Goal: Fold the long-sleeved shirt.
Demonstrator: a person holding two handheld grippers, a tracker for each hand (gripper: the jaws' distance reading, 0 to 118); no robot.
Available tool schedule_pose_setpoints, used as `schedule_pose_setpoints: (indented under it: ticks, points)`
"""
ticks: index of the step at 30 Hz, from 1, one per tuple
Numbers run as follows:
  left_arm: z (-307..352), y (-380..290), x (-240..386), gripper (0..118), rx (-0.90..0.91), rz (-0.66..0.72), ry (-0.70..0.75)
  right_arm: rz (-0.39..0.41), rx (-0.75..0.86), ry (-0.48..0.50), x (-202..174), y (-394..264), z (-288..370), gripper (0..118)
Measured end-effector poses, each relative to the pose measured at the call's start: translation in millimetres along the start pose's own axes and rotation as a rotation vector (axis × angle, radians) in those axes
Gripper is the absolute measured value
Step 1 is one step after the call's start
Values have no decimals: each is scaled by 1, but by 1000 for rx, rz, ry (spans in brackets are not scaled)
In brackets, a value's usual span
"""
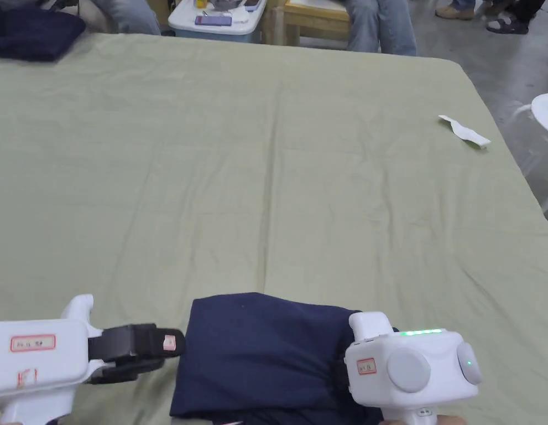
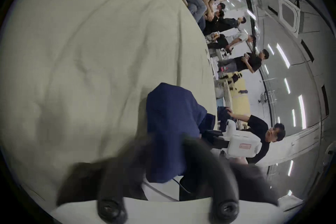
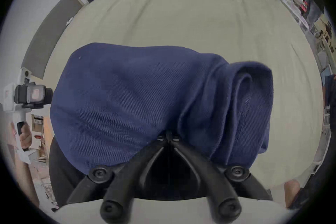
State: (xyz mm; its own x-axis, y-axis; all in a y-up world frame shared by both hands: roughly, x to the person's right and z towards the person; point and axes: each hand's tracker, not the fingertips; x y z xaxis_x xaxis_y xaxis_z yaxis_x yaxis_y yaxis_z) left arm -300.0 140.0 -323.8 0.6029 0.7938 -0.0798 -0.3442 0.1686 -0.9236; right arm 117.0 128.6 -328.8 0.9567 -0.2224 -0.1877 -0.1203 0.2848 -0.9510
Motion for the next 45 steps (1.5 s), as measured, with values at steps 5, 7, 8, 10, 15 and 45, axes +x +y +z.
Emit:
schedule_pose_setpoints:
  ticks: [5, 7, 8, 10, 15, 45]
  points:
    - [-21, 14, -47, 103, 0, 159, -233, -52, 33, 33, 5, -7, 1, 1]
    - [-35, 14, -51, 102, -51, 130, -191, -51, 35, 36, 5, -6, 1, 1]
    - [-42, 13, -51, 103, -99, 84, -180, -50, 34, 37, 6, -6, 1, 1]
    - [-50, 15, -41, 103, -117, 65, -303, -50, 32, 39, 5, -6, 1, 1]
    - [-105, 6, -6, 105, -301, 35, -322, -78, 41, 60, 11, -7, -1, 1]
    - [103, 105, -12, 27, -170, -220, 610, 143, 73, 481, -155, 40, 7, 1]
